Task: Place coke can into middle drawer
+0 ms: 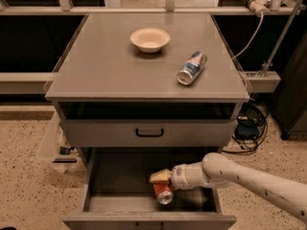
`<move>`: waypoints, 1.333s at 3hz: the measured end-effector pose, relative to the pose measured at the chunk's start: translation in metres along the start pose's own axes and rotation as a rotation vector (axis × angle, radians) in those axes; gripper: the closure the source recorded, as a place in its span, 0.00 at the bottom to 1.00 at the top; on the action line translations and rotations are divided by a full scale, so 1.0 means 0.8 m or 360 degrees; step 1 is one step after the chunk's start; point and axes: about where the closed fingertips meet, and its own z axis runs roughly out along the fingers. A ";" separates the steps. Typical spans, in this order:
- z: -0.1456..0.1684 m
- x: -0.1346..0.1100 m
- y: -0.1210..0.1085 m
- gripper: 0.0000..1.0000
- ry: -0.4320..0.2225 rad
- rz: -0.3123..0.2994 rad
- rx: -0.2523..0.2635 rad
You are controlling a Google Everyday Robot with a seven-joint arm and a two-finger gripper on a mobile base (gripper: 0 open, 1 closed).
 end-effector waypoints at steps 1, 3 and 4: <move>0.022 -0.003 -0.026 0.84 0.0036 0.0068 -0.0003; 0.023 -0.004 -0.027 0.38 0.0036 0.0071 -0.0004; 0.023 -0.003 -0.027 0.13 0.0037 0.0071 -0.0004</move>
Offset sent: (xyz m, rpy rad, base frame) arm 0.0033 0.0011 -0.0220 0.0090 0.0380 -0.0056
